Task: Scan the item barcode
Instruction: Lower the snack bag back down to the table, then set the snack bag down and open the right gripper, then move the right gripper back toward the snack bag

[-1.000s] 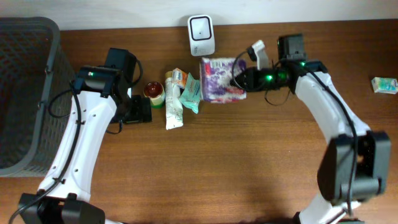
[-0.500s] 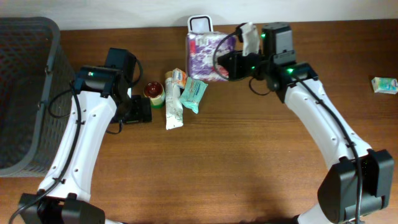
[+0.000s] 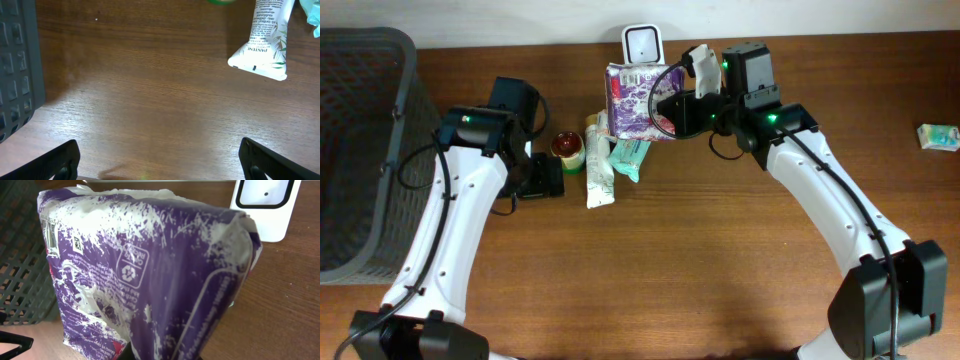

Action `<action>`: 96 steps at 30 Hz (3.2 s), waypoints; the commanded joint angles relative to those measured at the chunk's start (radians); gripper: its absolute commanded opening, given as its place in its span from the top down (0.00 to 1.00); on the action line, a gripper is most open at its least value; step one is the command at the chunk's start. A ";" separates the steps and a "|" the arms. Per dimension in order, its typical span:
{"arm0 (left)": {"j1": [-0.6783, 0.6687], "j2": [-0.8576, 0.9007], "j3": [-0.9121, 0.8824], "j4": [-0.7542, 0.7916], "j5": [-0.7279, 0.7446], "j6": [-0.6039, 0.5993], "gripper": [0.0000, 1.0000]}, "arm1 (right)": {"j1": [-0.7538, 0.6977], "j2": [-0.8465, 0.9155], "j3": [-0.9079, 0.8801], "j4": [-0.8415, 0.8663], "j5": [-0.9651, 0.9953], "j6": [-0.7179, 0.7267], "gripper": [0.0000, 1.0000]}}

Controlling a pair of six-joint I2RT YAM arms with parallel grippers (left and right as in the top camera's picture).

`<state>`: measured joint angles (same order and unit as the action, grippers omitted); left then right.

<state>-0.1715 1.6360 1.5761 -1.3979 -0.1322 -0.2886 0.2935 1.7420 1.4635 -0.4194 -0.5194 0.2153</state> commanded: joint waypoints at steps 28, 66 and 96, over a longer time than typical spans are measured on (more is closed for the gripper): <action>0.003 -0.015 -0.005 -0.001 -0.007 -0.010 0.01 | 0.001 0.078 0.016 -0.577 0.912 0.142 0.96; 0.003 -0.015 -0.005 -0.001 -0.007 -0.010 0.01 | -0.101 0.196 0.181 -0.641 0.179 -0.027 0.11; 0.003 -0.015 -0.005 -0.001 -0.007 -0.010 0.01 | -0.129 0.236 -0.368 0.136 -0.160 0.246 0.34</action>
<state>-0.1715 1.6360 1.5761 -1.3979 -0.1318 -0.2886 0.1410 1.9442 1.1034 -0.3031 -0.7052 0.4473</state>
